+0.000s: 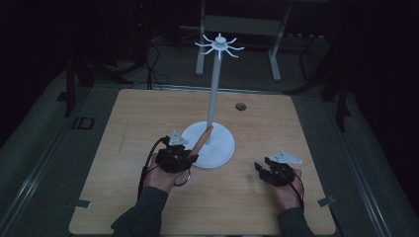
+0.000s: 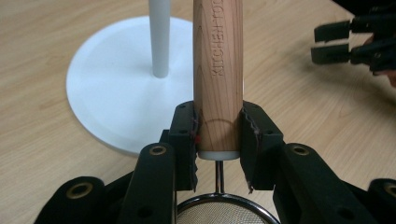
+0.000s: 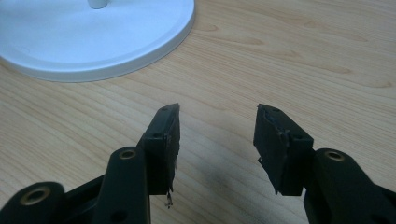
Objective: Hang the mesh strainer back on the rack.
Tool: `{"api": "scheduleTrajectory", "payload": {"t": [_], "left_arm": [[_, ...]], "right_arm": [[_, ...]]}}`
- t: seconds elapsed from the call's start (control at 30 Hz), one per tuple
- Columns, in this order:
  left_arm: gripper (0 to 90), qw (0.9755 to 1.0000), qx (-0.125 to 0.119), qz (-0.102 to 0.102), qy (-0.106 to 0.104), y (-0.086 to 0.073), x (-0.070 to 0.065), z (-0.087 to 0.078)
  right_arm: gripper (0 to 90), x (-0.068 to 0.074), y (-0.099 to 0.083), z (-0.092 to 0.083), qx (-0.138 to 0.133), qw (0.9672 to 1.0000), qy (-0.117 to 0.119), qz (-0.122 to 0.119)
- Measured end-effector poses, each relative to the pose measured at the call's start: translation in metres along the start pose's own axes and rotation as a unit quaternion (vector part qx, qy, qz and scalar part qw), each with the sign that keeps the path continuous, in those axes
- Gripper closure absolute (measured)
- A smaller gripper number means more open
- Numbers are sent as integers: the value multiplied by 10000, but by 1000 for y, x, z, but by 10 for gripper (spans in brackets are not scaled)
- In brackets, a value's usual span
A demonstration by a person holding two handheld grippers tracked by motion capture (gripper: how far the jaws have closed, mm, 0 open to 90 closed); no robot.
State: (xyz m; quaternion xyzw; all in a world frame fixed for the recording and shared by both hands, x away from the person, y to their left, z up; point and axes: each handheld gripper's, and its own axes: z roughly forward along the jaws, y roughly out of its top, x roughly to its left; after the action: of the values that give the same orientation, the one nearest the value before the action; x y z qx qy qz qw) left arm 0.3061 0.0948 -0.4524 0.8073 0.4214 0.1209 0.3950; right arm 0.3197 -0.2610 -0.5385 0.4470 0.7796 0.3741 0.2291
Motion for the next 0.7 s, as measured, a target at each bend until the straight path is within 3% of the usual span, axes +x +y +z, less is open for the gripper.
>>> {"api": "scheduleTrajectory", "payload": {"t": [0.37,0.7], "left_arm": [[692,9992,-390,-69,60,5,1,-10],[692,9967,-786,-207,75,14,2,-21]], "right_arm": [[504,0,0,0,1,10000,-24,-3],[504,0,0,0,-1,10000,-39,-13]]}}
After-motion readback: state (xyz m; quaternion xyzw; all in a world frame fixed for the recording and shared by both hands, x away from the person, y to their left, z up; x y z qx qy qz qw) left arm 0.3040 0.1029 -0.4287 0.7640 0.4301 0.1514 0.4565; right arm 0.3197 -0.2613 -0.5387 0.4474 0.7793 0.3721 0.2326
